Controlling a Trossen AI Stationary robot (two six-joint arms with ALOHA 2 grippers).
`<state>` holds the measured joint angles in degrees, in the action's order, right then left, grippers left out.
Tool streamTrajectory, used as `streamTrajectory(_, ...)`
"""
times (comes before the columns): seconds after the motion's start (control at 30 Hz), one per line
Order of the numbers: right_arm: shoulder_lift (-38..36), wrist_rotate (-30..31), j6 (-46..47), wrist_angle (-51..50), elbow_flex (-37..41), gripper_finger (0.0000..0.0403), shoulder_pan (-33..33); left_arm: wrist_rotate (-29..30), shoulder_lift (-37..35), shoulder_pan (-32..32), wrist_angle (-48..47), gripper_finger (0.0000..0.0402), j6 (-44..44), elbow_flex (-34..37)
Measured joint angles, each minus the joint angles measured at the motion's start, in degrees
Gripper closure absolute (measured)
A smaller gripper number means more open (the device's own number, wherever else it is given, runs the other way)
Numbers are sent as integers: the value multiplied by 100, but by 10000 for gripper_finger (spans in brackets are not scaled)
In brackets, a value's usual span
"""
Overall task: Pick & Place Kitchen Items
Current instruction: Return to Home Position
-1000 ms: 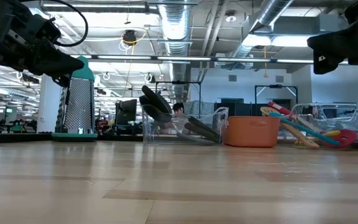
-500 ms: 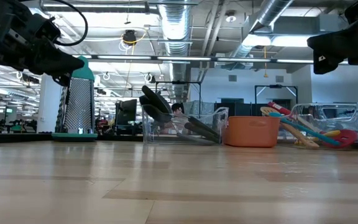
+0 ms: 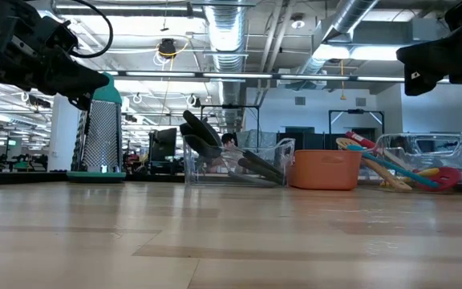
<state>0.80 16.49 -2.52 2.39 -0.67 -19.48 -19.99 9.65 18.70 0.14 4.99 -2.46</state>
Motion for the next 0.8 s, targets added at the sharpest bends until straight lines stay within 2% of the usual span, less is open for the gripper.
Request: streamTrajectory(0.8,0,0,0,2,0,403,0,0,0,1,89,399,1,0)
